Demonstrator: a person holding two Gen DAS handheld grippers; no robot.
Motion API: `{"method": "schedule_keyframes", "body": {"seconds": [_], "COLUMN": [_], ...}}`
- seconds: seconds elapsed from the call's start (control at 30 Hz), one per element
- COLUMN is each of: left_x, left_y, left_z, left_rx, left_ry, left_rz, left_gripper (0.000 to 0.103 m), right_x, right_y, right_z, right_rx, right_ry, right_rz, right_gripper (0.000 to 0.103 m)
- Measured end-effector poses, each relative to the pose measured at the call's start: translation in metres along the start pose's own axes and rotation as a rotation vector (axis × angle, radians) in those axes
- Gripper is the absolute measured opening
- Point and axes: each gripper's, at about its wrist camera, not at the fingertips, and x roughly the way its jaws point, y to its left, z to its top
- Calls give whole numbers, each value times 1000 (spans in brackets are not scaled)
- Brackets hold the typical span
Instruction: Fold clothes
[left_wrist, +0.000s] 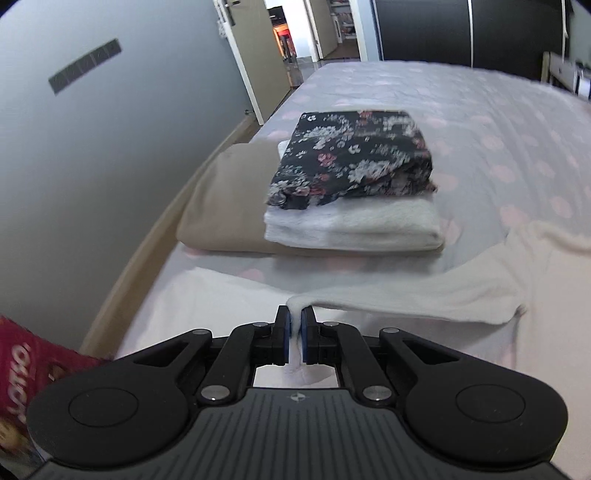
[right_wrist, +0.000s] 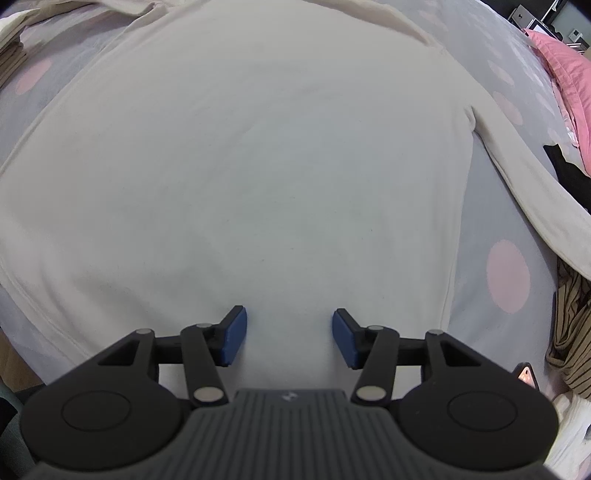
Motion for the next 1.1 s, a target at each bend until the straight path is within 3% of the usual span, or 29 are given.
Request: {"method": "schedule_keyframes", "body": {"seconds": [0.17,0.3,0.43,0.6,0.8,0.93,1.07,1.1], "left_x": [26,53,66,62,44,55,66,70], "left_y": [0,12,19,16,36,33,31,26], "left_z": [-31,-50,-61,-81,-98,-98,-97,-98], "left_rx": [86,60,38,82,44,45,49,67], "left_ry": [70,110,141,194,154,165,176,178], "left_rz": [83,132,94,23,-107,-94,-77,-44], "left_gripper": [4,3,5,9,26,45,45,43], "right_x": [0,-1,-2,-3,-5,-6,-8,-9], "right_y": [5,8,10,15,22,27,33,34], "right_z": [4,6,9,13,18,21,24,25], "right_rx": [-2,3,9,15,16,14,11,11], "right_ry": [2,2,3,5,7,6,5,5], "right_rz": [-7,-8,-5,-4,-6,-8,-9,-9], "right_gripper": [59,60,61,62,63,63,64,64]}}
